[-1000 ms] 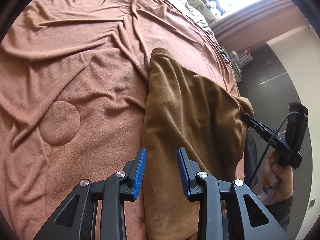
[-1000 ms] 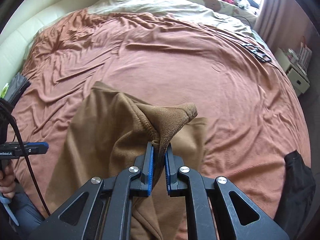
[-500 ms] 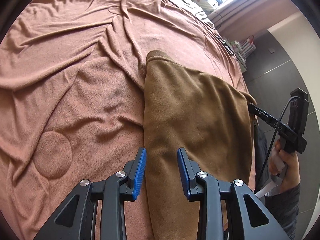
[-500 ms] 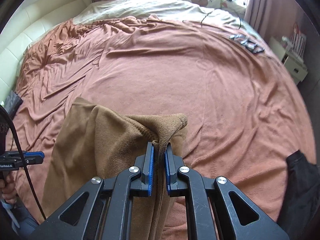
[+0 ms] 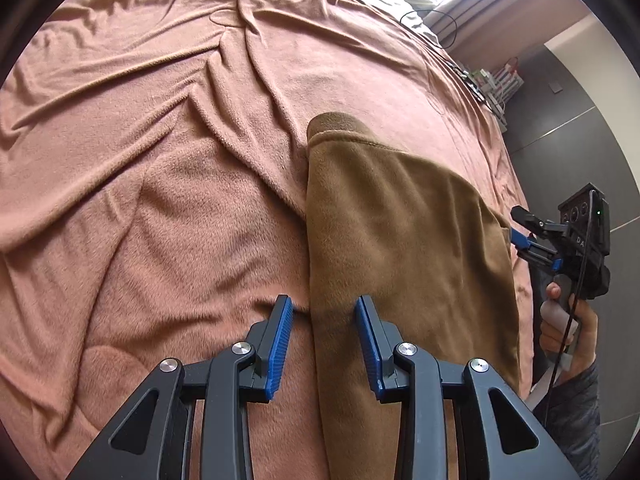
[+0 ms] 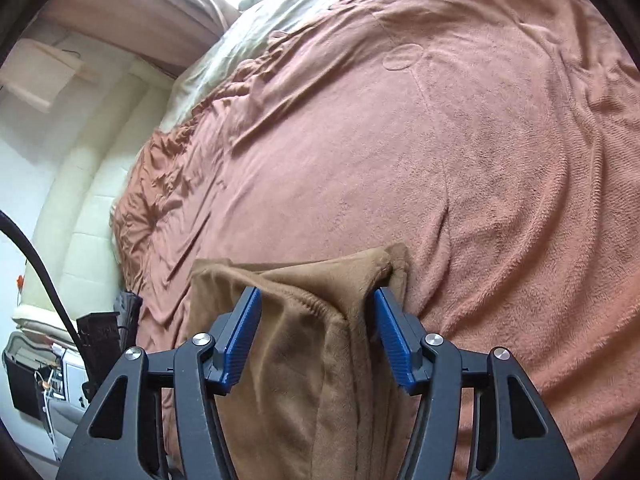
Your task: Fold small clothes
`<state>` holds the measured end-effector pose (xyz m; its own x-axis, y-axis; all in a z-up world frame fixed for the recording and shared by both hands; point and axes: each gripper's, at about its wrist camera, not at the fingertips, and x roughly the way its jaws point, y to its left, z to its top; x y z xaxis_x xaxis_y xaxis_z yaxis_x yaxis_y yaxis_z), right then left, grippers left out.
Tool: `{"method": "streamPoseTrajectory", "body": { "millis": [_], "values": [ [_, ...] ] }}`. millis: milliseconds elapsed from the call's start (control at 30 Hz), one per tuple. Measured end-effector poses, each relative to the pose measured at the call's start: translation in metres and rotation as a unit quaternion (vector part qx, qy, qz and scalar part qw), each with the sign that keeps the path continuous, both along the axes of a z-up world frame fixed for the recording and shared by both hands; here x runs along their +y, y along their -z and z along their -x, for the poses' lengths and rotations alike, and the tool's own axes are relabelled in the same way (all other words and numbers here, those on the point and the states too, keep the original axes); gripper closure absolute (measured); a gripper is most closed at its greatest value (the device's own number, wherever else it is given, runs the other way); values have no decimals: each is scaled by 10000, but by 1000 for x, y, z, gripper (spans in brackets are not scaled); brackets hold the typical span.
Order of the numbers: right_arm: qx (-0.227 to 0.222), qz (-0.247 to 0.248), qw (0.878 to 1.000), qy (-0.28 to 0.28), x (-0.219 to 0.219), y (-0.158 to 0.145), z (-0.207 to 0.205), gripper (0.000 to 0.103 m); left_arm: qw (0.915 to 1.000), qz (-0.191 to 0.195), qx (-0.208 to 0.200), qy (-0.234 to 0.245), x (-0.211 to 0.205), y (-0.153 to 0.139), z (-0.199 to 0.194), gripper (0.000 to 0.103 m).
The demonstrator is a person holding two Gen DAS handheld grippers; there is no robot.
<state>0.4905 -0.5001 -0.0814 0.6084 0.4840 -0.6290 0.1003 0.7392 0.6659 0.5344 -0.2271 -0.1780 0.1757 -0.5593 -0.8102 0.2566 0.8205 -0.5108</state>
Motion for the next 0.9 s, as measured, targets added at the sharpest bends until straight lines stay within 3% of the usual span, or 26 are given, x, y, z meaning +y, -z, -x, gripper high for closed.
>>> {"method": "streamPoseTrajectory", "body": {
  "millis": [133,200,267,333,600,767,900],
  "values": [
    [130,-88,9999,44,-2,14,-15,48,9999,-75,-26,73,-6,5,-6,68],
    [257,65,9996,136,-1,15,-21,61,9999,-110,-32,98,-10,6,-9,68],
    [339,170,9991,179,2,12,-24,90,9998,-138,-48,103,-12,5,-9,68],
    [490,344,9980,205,5,6,-22,99,9998,-162,-83,128,-12,3,-8,68],
    [-492,1094,9928,-39,38,-62,20,101,9994,-161,-310,11,-3,-14,-7,68],
    [-1377,1557,9747,-821,79,-98,59,101,9985,-3,-543,73,-1,-35,-3,68],
    [-1699,1663,9643,-1168,91,-108,86,101,9975,75,-623,332,-18,-44,1,68]
  ]
}}
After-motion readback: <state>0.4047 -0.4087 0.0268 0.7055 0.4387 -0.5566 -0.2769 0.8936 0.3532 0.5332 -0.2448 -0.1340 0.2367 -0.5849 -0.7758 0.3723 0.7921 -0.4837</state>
